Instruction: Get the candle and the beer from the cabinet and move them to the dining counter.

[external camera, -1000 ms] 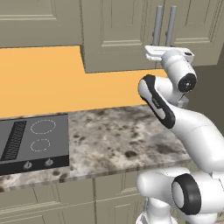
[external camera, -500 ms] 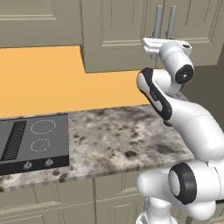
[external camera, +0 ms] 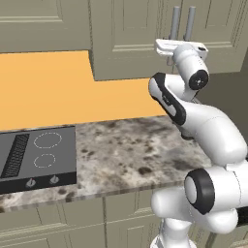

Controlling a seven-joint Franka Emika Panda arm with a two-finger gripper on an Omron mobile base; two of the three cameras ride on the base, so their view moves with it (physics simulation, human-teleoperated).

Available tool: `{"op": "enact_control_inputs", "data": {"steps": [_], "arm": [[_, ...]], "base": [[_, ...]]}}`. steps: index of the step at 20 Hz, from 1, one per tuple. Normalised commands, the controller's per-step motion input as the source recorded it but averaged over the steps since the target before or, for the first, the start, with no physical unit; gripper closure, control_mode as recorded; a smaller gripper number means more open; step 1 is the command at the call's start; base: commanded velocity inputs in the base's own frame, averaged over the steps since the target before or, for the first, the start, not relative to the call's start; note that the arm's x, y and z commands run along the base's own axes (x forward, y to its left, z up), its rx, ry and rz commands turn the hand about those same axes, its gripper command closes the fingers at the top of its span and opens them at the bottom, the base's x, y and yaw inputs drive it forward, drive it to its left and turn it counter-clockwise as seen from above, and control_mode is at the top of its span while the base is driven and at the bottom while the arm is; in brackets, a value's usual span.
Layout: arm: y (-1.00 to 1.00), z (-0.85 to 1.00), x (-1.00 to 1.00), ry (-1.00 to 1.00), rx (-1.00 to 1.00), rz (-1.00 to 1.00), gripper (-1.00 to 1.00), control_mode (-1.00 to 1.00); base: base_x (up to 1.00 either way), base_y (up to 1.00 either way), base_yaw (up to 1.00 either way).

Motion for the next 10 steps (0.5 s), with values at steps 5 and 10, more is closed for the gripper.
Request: {"op": "enact_control_inputs", "data": {"steps": [5,10], "arm": [[0.0,0.0,0.43,0.0,0.0,0.01,-1.0,-1.0],[0.0,0.0,0.44,0.0,0.0,0.02,-1.0,-1.0]], "base": [[0.0,0.0,0.0],[0.0,0.0,0.0]]}}
